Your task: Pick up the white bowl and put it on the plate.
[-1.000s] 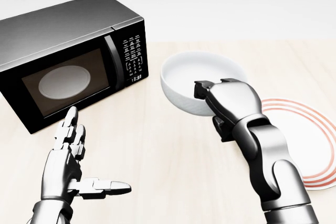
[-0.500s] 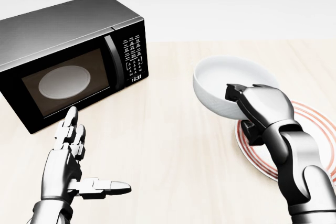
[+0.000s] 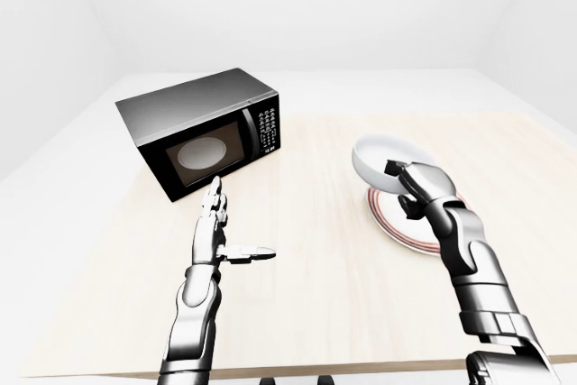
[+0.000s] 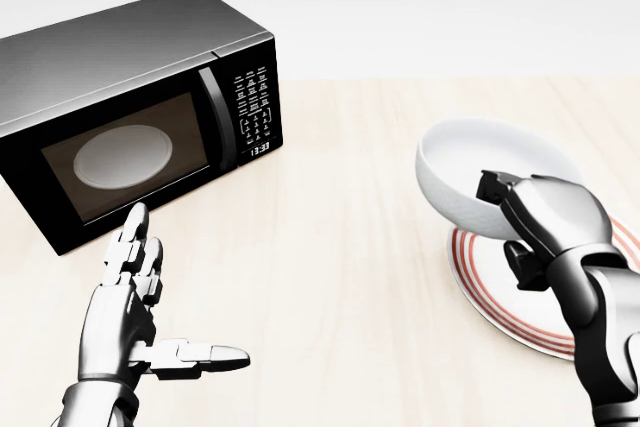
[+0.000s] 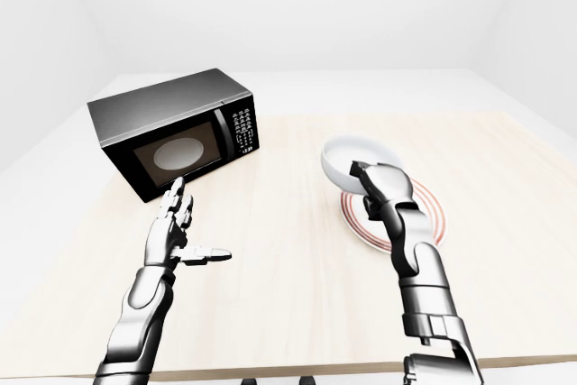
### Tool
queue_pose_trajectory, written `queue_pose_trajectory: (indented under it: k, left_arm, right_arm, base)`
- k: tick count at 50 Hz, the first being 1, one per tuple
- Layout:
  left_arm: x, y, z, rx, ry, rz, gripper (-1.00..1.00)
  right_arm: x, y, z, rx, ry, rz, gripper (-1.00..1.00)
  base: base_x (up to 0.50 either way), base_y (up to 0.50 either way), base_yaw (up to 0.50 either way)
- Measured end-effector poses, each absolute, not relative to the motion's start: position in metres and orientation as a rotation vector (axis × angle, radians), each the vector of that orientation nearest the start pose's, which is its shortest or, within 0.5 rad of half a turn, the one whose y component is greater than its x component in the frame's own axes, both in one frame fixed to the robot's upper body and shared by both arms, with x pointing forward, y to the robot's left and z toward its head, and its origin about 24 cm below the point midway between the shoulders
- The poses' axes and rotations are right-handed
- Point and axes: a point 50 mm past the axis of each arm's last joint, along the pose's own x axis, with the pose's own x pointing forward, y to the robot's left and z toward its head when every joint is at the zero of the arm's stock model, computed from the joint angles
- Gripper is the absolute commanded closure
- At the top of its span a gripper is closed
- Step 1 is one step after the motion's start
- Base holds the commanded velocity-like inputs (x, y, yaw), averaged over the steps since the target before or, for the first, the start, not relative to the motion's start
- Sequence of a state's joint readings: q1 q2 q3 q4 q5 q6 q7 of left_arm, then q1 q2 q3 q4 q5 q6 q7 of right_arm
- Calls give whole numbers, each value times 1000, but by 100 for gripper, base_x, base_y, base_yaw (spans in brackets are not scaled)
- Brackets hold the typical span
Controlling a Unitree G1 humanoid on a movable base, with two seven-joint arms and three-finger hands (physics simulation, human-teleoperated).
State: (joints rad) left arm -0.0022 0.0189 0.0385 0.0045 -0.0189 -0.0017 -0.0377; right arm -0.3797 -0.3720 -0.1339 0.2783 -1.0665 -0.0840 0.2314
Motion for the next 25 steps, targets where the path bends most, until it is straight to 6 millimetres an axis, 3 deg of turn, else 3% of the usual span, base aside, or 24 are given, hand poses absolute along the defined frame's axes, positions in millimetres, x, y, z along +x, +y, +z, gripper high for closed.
queue_pose_trajectory:
  k: [25]
  left_arm:
    - [254,160,41,0,0,0,-100]
  right_arm:
    - [316,-261,96,-1390,118,-3,100]
  base:
    - [0,0,0]
